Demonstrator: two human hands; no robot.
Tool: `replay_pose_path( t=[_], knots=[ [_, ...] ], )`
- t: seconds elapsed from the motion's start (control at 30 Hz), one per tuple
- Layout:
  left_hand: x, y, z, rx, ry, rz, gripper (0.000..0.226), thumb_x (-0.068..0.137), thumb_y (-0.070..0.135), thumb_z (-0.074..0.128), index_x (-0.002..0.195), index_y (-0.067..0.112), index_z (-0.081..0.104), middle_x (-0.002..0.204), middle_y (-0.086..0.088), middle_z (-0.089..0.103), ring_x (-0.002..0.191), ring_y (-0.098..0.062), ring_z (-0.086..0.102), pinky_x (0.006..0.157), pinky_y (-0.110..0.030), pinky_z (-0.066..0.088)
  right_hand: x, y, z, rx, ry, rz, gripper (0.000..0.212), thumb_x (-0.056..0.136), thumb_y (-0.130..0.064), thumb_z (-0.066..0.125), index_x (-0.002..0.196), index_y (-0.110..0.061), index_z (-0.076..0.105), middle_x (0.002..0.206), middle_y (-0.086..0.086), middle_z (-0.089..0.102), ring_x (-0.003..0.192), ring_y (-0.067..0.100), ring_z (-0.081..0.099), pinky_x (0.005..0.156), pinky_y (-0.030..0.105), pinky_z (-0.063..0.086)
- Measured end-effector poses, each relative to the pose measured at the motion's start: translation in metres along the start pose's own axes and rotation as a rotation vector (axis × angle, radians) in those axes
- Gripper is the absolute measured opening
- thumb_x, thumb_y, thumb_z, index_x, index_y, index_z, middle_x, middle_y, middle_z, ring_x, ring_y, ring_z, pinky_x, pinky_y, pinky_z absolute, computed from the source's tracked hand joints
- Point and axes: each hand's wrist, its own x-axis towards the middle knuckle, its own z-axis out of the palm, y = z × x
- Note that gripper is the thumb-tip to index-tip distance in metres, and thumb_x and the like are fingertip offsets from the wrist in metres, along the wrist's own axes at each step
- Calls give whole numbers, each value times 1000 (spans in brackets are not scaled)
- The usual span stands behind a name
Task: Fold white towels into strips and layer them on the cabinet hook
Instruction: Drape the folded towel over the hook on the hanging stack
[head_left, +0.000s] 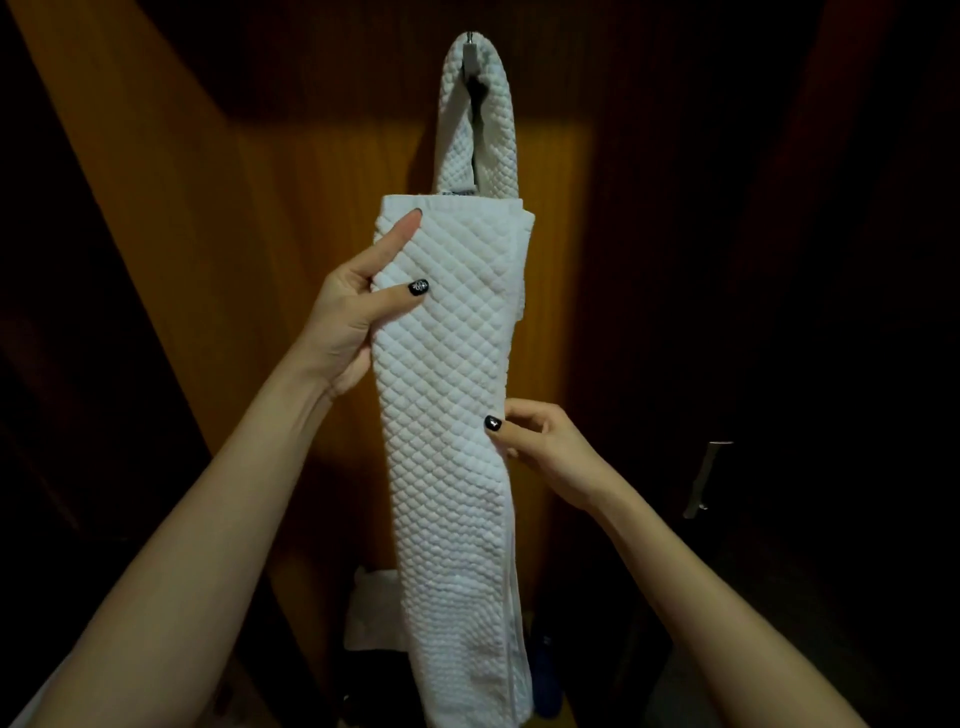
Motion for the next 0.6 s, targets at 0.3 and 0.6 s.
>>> replay_pose_path(
  t=[0.3,0.6],
  knots=[
    [12,-8,-33,233,262,-47,62,88,-1,64,143,23,48,127,8,54,108,-8,65,82,-26,56,16,-1,18,-69,201,-167,15,96,-9,59,83,-13,64,74,-15,68,68,-3,61,62,12,46],
    [-70,-79,-10,291,-24,-148,68,86,22,66,141,48,34,129,42,48,123,7,50,89,-16,50,36,8,11,41,403,-121,11,91,-10,66,82,-16,67,78,17,66,73,23,63,70,38,53]
  ],
)
